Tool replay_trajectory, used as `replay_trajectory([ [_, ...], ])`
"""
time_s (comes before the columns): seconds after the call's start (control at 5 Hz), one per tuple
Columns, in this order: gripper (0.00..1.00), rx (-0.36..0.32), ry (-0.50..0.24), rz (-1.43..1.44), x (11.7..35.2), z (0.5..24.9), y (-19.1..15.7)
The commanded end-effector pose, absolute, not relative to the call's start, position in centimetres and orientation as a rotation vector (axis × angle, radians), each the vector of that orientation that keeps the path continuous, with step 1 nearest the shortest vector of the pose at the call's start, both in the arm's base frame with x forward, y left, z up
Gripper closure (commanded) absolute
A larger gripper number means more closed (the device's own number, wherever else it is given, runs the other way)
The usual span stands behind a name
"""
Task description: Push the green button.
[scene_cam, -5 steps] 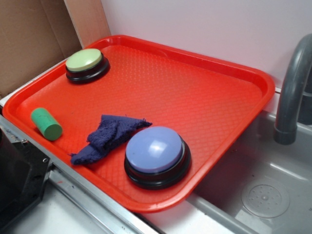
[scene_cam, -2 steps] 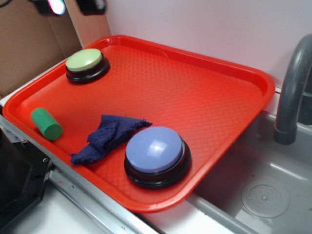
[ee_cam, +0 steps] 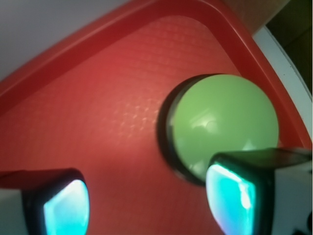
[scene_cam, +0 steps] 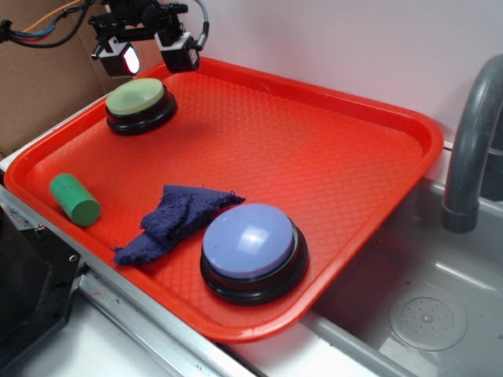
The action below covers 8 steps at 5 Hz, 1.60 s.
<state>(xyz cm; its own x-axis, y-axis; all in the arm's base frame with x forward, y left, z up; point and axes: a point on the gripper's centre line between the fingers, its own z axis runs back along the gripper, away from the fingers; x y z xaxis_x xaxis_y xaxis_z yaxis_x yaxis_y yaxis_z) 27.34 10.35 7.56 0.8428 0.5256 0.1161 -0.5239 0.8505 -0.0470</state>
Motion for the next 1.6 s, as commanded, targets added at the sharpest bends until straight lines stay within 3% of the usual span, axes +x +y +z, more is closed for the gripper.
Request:
replay_trajectory([
  [0.0, 0.0, 0.092, -0.15, 0.509, 26.5, 8.9, 14.7],
  [0.2, 0.0, 0.089, -0.143, 0.486, 26.6, 6.8, 15.4],
  [0.4, 0.0, 0.037, -0.106, 0.492, 27.3, 4.6, 14.8],
  [0.6, 0.0, 0.039, -0.078, 0.484, 27.4, 4.0, 13.7],
  [0.8, 0.0, 0.024, -0.066, 0.462, 27.2, 5.5, 13.3],
  [1.0, 0.0, 0.039, -0.119, 0.449, 26.2, 10.3, 12.8],
  [1.2, 0.0, 0.052, -0.145, 0.444, 25.0, 13.4, 12.6],
  [1.4, 0.0, 0.064, -0.171, 0.421, 24.3, 14.9, 12.3],
])
